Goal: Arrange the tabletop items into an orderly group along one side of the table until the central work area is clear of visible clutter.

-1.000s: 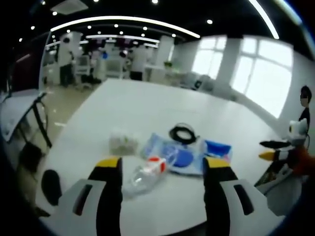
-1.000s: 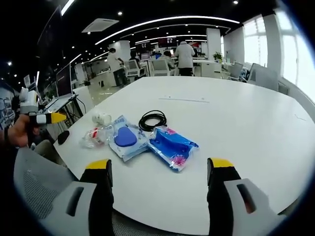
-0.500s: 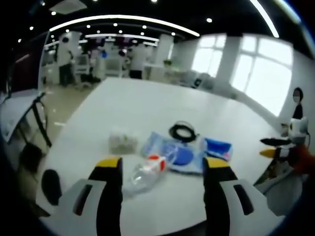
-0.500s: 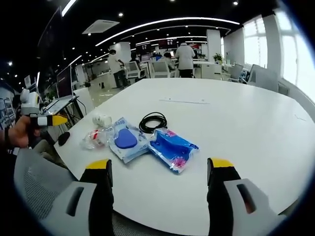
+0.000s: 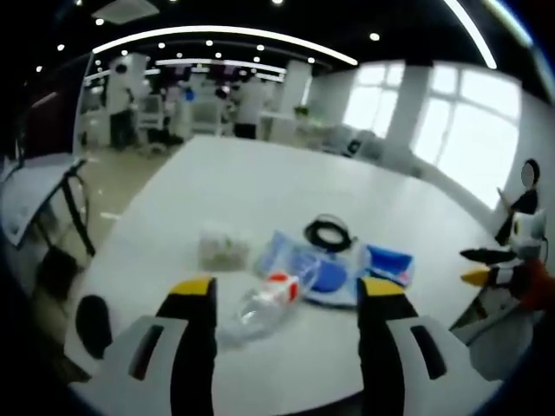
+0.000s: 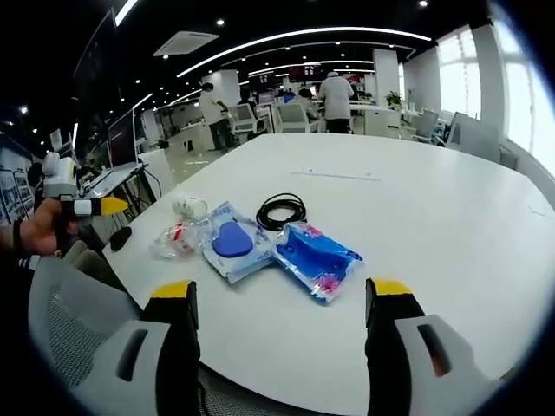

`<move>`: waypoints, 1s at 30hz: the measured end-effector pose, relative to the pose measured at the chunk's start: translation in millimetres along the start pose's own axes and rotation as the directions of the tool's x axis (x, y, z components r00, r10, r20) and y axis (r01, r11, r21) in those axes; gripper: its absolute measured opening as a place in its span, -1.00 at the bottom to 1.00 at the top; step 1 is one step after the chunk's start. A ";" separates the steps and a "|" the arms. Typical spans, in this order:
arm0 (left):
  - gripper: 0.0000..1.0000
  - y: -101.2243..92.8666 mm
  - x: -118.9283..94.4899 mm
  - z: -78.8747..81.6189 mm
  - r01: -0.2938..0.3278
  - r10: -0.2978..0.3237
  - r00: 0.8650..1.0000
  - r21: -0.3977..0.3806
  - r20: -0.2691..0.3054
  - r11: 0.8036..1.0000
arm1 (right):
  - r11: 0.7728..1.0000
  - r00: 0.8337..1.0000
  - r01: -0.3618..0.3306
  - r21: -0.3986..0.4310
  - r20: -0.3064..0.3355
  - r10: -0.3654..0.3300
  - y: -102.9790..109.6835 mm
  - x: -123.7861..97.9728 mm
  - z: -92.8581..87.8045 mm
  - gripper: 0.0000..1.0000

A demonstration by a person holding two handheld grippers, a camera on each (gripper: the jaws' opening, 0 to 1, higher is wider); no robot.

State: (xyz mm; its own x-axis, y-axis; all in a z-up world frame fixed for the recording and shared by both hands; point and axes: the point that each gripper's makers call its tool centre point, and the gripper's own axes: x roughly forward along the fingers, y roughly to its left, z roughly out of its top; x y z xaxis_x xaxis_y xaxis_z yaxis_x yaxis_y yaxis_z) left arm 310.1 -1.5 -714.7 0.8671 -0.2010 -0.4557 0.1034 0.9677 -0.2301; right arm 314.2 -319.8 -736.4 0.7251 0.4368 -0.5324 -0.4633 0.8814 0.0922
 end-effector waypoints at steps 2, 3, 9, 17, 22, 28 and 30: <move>0.24 0.2 -0.3 -0.3 -0.002 0.002 1.000 -0.003 0.000 1.000 | 1.000 1.000 -0.010 -0.006 -0.010 0.010 2.9 1.8 -1.5 0.58; 0.24 0.1 -0.5 -0.1 -0.002 0.002 1.000 -0.005 0.001 1.000 | 1.000 1.000 -0.014 -0.010 -0.016 0.014 3.9 2.9 -2.5 0.57; 0.24 -0.2 -0.8 0.4 -0.003 0.003 1.000 -0.013 0.005 1.000 | 0.996 0.998 -0.067 0.049 0.008 0.067 16.8 9.6 2.2 0.55; 0.23 -0.3 0.8 -0.3 0.001 -0.001 1.000 -0.021 0.000 1.000 | 0.992 0.992 -0.123 0.025 0.006 0.123 45.0 27.2 8.5 0.54; 0.23 3.1 3.1 -1.3 0.000 0.000 1.000 -0.022 -0.002 1.000 | 0.981 0.983 -0.185 -0.055 -0.012 0.184 66.2 43.9 19.7 0.54; 0.23 10.2 2.7 0.1 -0.018 0.019 1.000 -0.041 0.007 0.999 | 0.955 0.969 -0.248 -0.162 -0.036 0.245 82.0 65.1 41.3 0.54; 0.23 13.4 2.1 1.3 -0.022 0.023 1.000 -0.050 0.014 0.999 | 0.938 0.962 -0.272 -0.214 -0.050 0.267 85.9 74.2 49.9 0.54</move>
State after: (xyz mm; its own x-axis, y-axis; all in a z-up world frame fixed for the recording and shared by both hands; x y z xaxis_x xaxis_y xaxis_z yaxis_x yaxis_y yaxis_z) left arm 314.0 11.2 -717.6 0.8761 -0.1763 -0.4487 0.0594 0.9631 -0.2624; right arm 353.6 -202.7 -726.0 0.5482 0.6469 -0.5301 -0.7408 0.6698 0.0512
